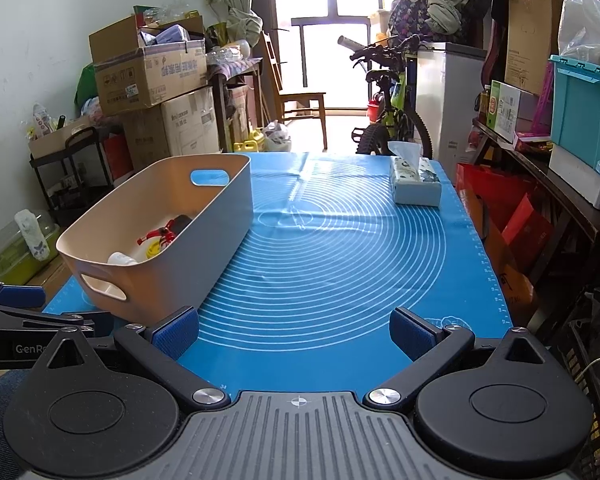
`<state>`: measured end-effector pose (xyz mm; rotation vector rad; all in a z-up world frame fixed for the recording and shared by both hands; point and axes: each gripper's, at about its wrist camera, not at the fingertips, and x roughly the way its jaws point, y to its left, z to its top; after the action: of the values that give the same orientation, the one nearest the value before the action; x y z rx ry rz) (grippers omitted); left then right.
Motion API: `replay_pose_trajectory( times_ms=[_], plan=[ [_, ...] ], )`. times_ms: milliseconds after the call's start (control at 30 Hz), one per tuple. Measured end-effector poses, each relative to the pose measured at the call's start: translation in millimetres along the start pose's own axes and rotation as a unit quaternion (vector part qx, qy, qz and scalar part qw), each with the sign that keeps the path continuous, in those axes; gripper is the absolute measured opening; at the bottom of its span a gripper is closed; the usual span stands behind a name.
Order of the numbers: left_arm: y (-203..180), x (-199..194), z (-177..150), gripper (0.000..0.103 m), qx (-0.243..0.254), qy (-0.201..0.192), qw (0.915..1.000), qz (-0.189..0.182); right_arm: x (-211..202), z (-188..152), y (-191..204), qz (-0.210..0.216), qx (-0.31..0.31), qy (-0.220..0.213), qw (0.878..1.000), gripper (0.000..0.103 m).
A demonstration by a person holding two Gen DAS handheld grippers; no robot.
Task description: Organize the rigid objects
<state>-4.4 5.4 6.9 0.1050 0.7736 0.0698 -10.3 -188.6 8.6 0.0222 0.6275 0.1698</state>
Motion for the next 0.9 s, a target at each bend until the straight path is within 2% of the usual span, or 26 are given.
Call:
replay_pose_trajectory(
  times_ms=[900],
  plan=[
    [-0.4,-1.6,0.8,0.080,-0.001,-0.002,1.0000,-0.003,1.6,-1.2,0.2,-0.003,0.002,0.002,1.000,0.100]
  ],
)
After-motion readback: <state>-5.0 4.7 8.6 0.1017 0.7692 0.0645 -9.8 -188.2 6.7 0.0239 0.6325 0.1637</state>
